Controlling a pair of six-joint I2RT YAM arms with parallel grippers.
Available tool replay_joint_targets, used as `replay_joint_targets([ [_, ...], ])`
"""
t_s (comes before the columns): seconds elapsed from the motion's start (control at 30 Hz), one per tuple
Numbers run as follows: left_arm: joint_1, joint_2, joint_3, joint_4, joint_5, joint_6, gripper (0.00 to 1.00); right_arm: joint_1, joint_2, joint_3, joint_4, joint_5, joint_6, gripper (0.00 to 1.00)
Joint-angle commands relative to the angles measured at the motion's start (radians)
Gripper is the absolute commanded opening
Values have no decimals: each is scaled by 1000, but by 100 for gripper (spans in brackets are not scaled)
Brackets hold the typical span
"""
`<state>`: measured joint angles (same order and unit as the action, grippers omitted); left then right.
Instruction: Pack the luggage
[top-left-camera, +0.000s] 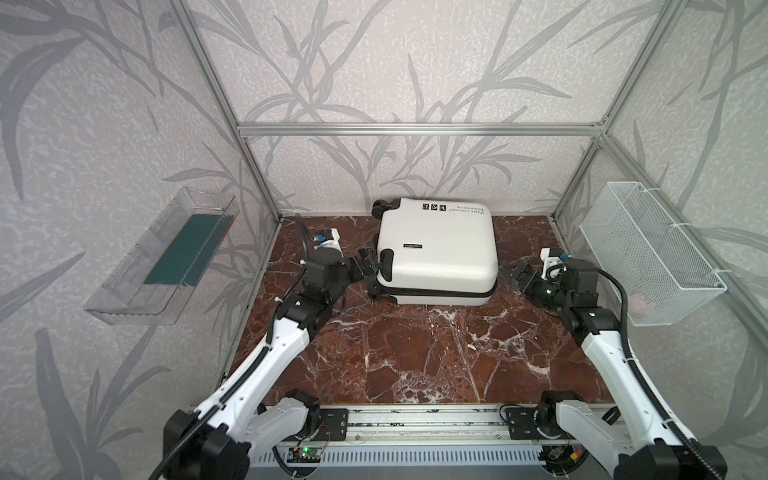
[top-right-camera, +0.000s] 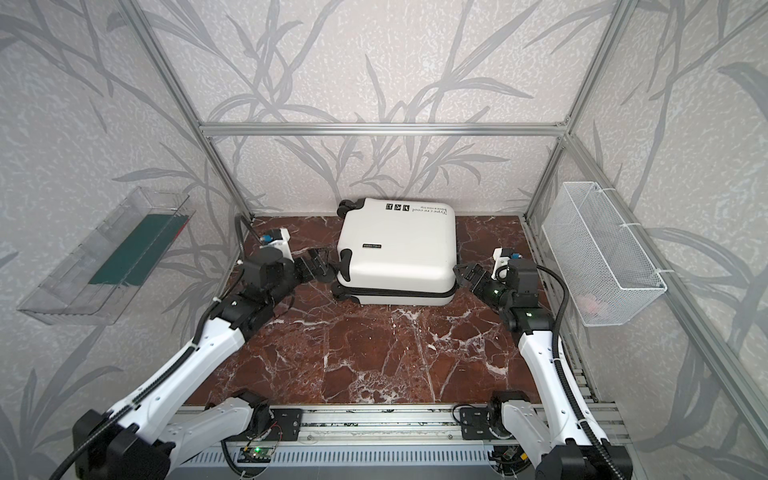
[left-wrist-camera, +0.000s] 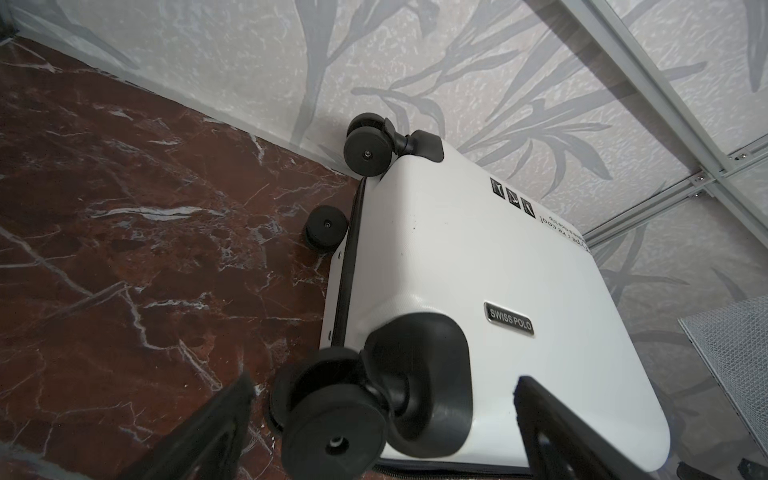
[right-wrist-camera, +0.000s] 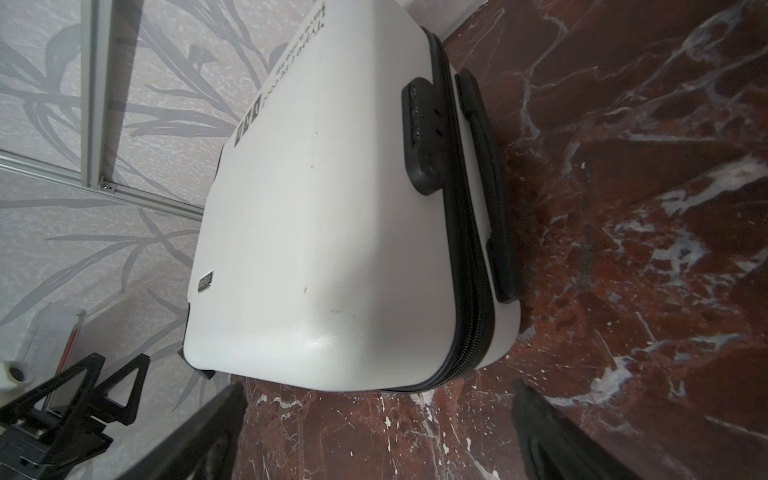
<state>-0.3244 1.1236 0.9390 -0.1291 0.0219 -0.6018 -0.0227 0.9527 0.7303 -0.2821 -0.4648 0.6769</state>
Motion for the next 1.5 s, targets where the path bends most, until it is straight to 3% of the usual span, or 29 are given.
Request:
replay_joint_targets([
  [0.0, 68, 124, 109, -41, 172, 53, 99, -11, 0, -64, -44, 43, -17, 90],
  [0.13, 100, 268, 237, -56, 367, 95, 99, -20, -2, -167, 21, 35, 19, 64],
  [0.27, 101, 337, 285, -65, 472, 105, 99, -30, 8, -250, 80, 26, 37, 39],
  [0.57, 97, 367, 234, -45, 566, 97, 99, -36, 106, -339, 284, -54, 71, 7],
  [1.03, 51, 297, 97, -34, 661, 82, 99, -36, 409, -270, 552, -166, 142, 0],
  [1.3, -72, 215, 17, -22, 645, 50, 99, -36, 550, -138, 594, -188, 162, 0],
  [1.47, -162, 152, -69, 120, 628, -92, 99, -37, 646, -19, 564, -196, 143, 0],
])
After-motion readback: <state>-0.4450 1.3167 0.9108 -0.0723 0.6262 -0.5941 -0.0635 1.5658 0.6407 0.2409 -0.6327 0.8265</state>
